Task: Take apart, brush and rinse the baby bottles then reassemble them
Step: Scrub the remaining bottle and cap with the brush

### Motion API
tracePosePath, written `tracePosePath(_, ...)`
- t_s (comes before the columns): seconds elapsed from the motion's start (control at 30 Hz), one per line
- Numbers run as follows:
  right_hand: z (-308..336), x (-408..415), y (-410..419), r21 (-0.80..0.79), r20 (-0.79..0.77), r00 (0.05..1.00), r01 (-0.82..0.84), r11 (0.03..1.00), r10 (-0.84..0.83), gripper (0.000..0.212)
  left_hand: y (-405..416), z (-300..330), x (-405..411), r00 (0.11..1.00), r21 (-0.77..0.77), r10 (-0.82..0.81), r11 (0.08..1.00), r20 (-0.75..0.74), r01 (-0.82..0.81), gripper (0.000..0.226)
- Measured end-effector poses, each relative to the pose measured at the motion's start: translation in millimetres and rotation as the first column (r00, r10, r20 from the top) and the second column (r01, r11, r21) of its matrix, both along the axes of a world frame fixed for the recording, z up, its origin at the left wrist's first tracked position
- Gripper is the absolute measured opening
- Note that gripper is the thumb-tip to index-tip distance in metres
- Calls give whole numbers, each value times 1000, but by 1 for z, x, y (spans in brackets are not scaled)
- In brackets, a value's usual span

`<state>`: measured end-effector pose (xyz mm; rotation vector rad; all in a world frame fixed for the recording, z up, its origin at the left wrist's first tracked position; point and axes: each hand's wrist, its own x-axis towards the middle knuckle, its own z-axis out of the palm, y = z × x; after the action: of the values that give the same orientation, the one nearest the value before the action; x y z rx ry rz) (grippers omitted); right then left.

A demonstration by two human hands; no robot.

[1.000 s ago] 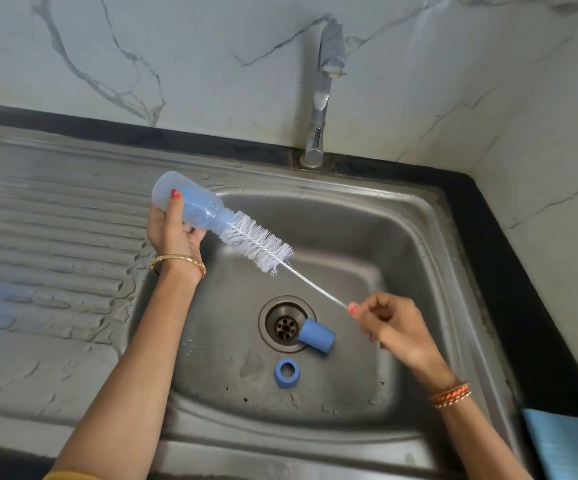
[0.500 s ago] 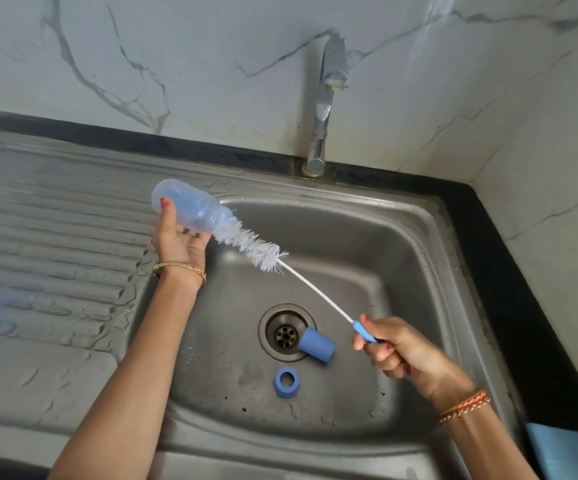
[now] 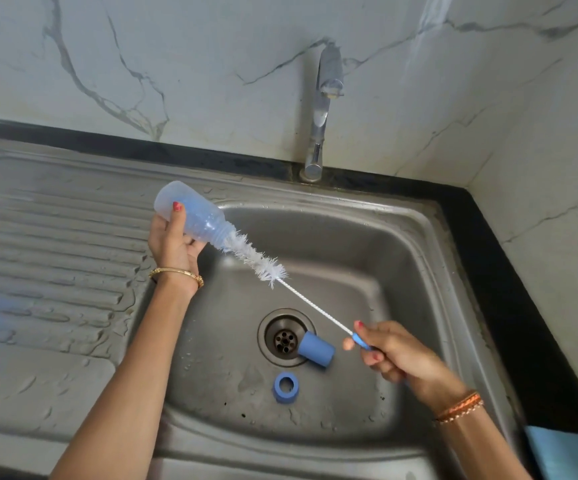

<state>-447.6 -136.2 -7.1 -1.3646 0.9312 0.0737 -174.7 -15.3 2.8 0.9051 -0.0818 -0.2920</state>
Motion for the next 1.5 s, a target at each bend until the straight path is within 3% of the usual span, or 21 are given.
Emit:
tracePosePath(0.1,-6,5,2,-392,128,991,72,917,-23,19,1,-5,1,999,37,33,999,3,-33,14)
tracePosePath(0.17,-12,4,4,-753,47,998,59,655,-36,19,1,-5,1,998,49,54,997,-26,-53,14)
tracePosePath(0.2,-10,4,7,-864,-11,998,20,503,-58,17,1,-5,1,997,55,63,997,-32,-61,15)
tracePosePath(0.23,-9,4,9,-906,-16,998,14,422,-67,14,0,-4,0,997,60,64,996,-32,-62,16)
tracePosePath(0.27,-8,4,9,-881,7,999,29,472,-48,17,1,-3,0,998,64,55,997,-26,-53,15)
tracePosePath(0.3,-6,4,8,-761,76,997,76,644,-28,24,1,-2,-1,999,66,37,997,-16,-36,13)
tracePosePath(0.33,-2,4,7,-524,141,989,107,845,-38,29,1,-1,0,1000,66,13,998,-8,-13,13)
tracePosePath(0.37,2,4,4,-238,148,987,90,967,-55,31,2,0,1,1000,60,-12,998,-7,13,16)
tracePosePath(0.43,12,3,1,161,86,996,18,987,-32,29,3,0,5,998,35,-53,998,-18,54,25)
tracePosePath(0.5,12,2,-2,301,78,997,-34,953,11,26,5,1,7,998,-12,-57,998,-35,57,36)
tracePosePath(0.57,13,2,-4,278,55,998,-53,959,39,26,8,2,10,998,-69,-13,998,-54,10,39)
tracePosePath(0.7,13,-3,-11,12,25,995,-93,996,93,31,15,3,15,995,-34,96,995,26,-95,22)
tracePosePath(0.9,4,-16,-27,-247,235,968,-23,969,83,25,15,4,15,988,3,153,988,-36,-153,24)
tracePosePath(0.97,-9,-18,-33,-547,280,957,92,832,79,27,12,5,12,983,28,183,983,-17,-182,10)
tracePosePath(1.03,-19,-17,-36,-859,287,951,204,470,112,26,10,6,8,969,61,246,967,21,-247,6)
tracePosePath(1.1,-21,-16,-35,-960,276,949,264,97,150,31,9,7,7,951,70,307,948,40,-309,11)
tracePosePath(1.17,-19,-16,-36,-941,287,940,312,-129,182,28,9,8,9,938,52,343,937,45,-345,13)
tracePosePath(1.23,-20,-16,-38,-910,317,933,350,-221,169,23,9,8,10,925,27,378,925,49,-379,14)
tracePosePath(1.37,-22,-18,-38,-878,373,922,387,-282,102,18,7,12,7,860,-4,507,862,60,-507,38)
tracePosePath(1.43,-20,-23,-40,-884,404,915,395,-252,15,20,9,15,10,770,-42,637,770,34,-636,44)
tracePosePath(1.5,-13,-27,-40,-902,425,897,411,-130,-117,25,15,13,18,679,-85,734,676,-10,-732,46)
